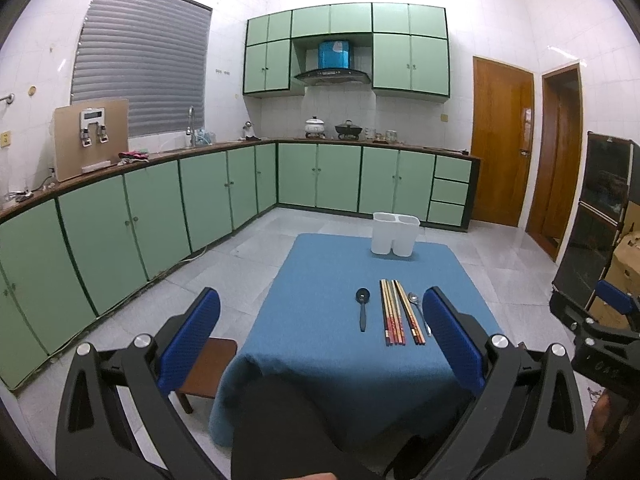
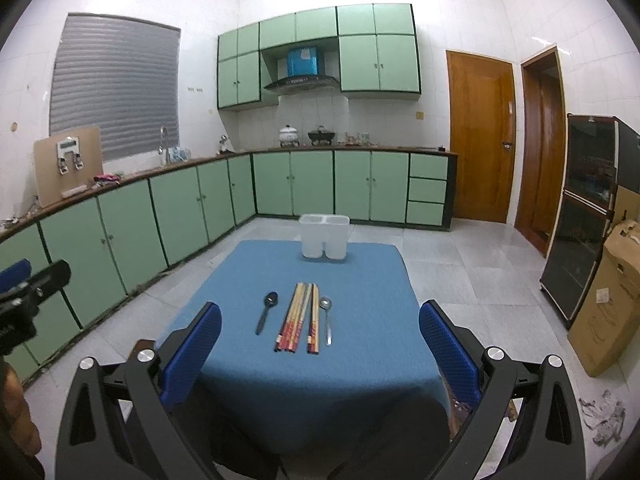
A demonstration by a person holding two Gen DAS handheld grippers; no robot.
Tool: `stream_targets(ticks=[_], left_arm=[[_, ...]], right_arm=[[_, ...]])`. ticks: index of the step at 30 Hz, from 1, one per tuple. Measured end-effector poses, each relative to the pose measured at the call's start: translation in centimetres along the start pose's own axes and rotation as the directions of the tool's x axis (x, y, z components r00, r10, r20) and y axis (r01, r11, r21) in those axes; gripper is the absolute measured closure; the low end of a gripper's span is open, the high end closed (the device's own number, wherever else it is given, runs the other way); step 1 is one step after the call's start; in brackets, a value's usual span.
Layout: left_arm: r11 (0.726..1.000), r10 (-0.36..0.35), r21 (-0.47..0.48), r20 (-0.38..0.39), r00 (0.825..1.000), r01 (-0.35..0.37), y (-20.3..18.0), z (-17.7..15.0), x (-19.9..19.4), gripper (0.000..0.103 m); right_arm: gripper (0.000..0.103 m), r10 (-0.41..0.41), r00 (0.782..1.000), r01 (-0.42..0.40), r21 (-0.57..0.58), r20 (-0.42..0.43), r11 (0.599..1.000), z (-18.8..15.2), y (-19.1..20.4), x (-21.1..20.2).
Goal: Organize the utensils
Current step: 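Move the left tool toward the black spoon while the right tool approaches the metal spoon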
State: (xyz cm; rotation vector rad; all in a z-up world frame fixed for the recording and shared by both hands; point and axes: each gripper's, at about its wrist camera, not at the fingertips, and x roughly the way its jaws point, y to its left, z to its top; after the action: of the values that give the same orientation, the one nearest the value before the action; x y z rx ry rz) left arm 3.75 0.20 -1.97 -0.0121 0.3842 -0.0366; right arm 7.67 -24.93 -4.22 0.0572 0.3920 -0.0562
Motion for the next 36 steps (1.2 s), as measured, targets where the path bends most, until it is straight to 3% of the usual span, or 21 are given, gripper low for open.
stream_targets(ticks=[7, 14, 19, 30, 36], left_arm=[[0.999, -0.036, 0.033, -0.119, 0.992, 0.040, 0.0, -1.9, 8.6, 0.005], [0.994, -0.088, 0.045, -0.252, 0.964, 0.103, -0.5, -4.3, 18.0, 0.005], [0.991, -0.101, 0.049, -0.303, 0.948, 0.121, -1.4, -5.3, 23.0, 0.005], [0.987, -0.095, 0.070, -0.477, 0.874, 0.146, -4.1, -9.2, 32.5, 0.005], [0.986, -0.087, 0.074, -0.527, 0.845, 0.147, -5.0, -10.7, 35.4, 0.005]], right_arm=[[0.006, -0.026, 0.992, 0.026, -0.001, -0.125, 1.000, -1.9, -2.0, 7.3], [0.006, 0.003, 0.962, 0.006, 0.032, -0.272, 0.999, -4.6, -3.7, 15.7], [0.006, 0.021, 0.945, -0.003, 0.058, -0.327, 0.998, -4.7, -3.6, 18.7], [0.009, 0.023, 0.915, 0.000, 0.057, -0.402, 0.998, -5.9, -4.1, 25.7], [0.011, 0.038, 0.890, -0.010, 0.064, -0.455, 0.998, -7.3, -4.7, 29.5]])
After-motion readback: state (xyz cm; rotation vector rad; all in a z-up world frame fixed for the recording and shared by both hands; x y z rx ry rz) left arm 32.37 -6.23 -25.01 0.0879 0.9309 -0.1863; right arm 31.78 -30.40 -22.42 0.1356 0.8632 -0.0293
